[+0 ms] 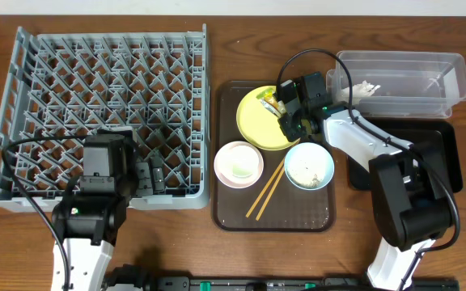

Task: Sort waste into correct bins and load items into the dishwasher rack
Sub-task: 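Grasp the snack wrapper on the yellow plate with the right gripper, then drop the snack wrapper into the clear plastic bin, then grasp the rim of the light-blue rice bowl with the right gripper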

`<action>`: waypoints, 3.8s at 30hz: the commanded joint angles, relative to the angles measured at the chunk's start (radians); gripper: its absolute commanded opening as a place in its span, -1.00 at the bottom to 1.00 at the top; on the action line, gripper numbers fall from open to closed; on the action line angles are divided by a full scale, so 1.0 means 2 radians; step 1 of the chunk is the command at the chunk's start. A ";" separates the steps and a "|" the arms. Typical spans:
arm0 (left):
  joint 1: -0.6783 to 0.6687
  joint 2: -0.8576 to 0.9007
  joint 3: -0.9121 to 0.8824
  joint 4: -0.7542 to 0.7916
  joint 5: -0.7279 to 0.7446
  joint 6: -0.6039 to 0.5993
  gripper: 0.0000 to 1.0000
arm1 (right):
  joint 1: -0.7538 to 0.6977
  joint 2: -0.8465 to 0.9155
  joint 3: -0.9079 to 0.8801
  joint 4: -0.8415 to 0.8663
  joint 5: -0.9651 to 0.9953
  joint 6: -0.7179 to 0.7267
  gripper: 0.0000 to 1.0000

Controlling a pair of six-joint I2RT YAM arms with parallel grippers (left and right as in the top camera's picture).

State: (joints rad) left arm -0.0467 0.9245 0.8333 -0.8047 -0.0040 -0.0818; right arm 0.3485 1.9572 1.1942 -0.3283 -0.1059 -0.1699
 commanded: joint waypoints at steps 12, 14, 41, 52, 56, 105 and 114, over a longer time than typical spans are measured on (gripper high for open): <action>0.002 0.006 0.013 -0.001 -0.002 -0.005 0.89 | -0.033 -0.153 0.002 0.037 0.181 0.231 -0.98; 0.002 0.006 0.013 -0.001 -0.002 -0.005 0.89 | -0.057 -0.169 0.002 0.037 0.205 0.314 -0.98; 0.002 0.006 0.013 -0.001 -0.002 -0.005 0.89 | -0.153 -0.161 0.002 0.066 0.059 0.288 0.40; 0.002 0.006 0.013 -0.001 -0.002 -0.005 0.89 | -0.094 -0.207 0.001 -0.105 -0.066 0.143 0.49; 0.002 0.006 0.013 -0.001 -0.002 -0.005 0.89 | -0.060 -0.206 0.001 -0.176 -0.066 0.142 0.44; 0.002 0.008 0.013 -0.001 -0.002 -0.005 0.89 | 0.134 -0.206 -0.188 -0.112 0.062 0.227 -0.76; 0.002 0.008 0.013 -0.002 -0.002 -0.005 0.89 | 0.134 -0.206 -0.189 -0.095 0.062 0.227 -0.97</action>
State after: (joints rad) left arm -0.0467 0.9363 0.8333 -0.8047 -0.0036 -0.0818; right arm 0.6022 1.5490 0.8234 -0.5247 0.0219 0.2771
